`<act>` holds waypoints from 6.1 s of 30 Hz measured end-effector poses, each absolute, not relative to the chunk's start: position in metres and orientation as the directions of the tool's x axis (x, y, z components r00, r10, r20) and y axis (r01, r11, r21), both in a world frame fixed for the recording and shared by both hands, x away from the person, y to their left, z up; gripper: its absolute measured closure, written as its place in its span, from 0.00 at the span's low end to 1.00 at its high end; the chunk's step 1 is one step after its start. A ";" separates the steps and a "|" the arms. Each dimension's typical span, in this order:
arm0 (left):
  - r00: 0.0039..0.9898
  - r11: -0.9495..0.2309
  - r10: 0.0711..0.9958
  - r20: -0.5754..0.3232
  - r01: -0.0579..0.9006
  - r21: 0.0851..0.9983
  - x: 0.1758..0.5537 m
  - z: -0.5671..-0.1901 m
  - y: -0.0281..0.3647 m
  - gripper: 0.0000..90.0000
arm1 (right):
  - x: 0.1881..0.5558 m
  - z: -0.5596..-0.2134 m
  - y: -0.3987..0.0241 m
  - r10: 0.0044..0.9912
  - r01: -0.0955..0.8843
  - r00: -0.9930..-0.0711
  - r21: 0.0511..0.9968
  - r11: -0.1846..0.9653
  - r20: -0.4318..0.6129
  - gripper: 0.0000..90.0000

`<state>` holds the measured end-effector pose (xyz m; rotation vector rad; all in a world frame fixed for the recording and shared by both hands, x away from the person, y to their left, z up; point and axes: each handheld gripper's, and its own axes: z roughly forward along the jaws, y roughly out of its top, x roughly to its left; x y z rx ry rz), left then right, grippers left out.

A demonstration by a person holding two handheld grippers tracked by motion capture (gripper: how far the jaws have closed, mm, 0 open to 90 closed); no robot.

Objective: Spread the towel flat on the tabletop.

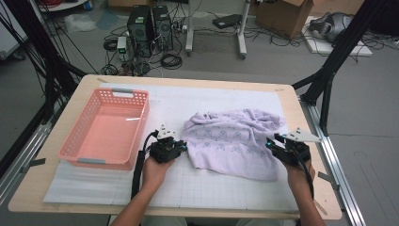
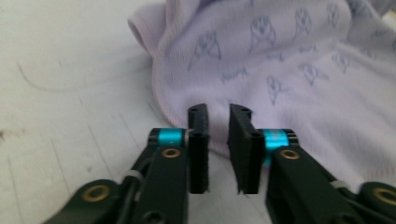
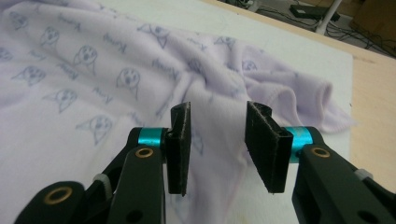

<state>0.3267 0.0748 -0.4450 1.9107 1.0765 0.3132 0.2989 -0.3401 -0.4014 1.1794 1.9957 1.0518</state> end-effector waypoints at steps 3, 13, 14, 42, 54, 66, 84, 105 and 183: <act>0.615 -0.252 0.761 -0.206 0.574 0.779 0.323 -0.448 0.066 0.89 | 0.283 -0.405 -0.353 0.907 0.435 -0.416 0.863 0.257 -0.061 0.67; 0.675 -0.354 0.731 -0.098 0.499 0.791 0.314 -0.449 -0.003 0.65 | 0.261 -0.421 -0.375 0.927 0.463 -0.374 0.870 0.166 0.022 0.66; 0.673 -0.355 0.733 -0.092 0.495 0.793 0.312 -0.450 -0.008 0.65 | 0.260 -0.420 -0.376 0.927 0.458 -0.374 0.874 0.161 0.025 0.66; 0.574 -0.213 0.796 -0.194 0.565 0.797 0.279 -0.452 0.109 0.95 | 0.253 -0.434 -0.376 0.926 0.577 -0.376 0.792 0.198 0.043 0.65; 0.566 -0.174 0.787 -0.247 0.587 0.791 0.260 -0.453 0.112 0.95 | 0.233 -0.444 -0.363 0.885 0.614 -0.463 0.737 0.280 0.049 0.95; 0.557 -0.155 0.786 -0.268 0.598 0.786 0.191 -0.455 0.115 0.96 | 0.175 -0.440 -0.371 0.889 0.613 -0.458 0.734 0.292 0.028 0.97; 0.559 -0.108 0.776 -0.293 0.575 0.811 0.126 -0.452 0.118 0.66 | 0.102 -0.428 -0.380 0.898 0.599 -0.438 0.758 0.260 0.038 0.82; 0.567 -0.066 0.760 -0.318 0.554 0.830 0.200 -0.454 0.116 0.55 | 0.167 -0.439 -0.370 0.909 0.591 -0.416 0.767 0.250 0.024 0.68; 0.627 -0.186 0.733 -0.263 0.557 0.809 0.232 -0.446 0.105 0.95 | 0.199 -0.439 -0.360 0.859 0.594 -0.508 0.748 0.297 0.062 0.95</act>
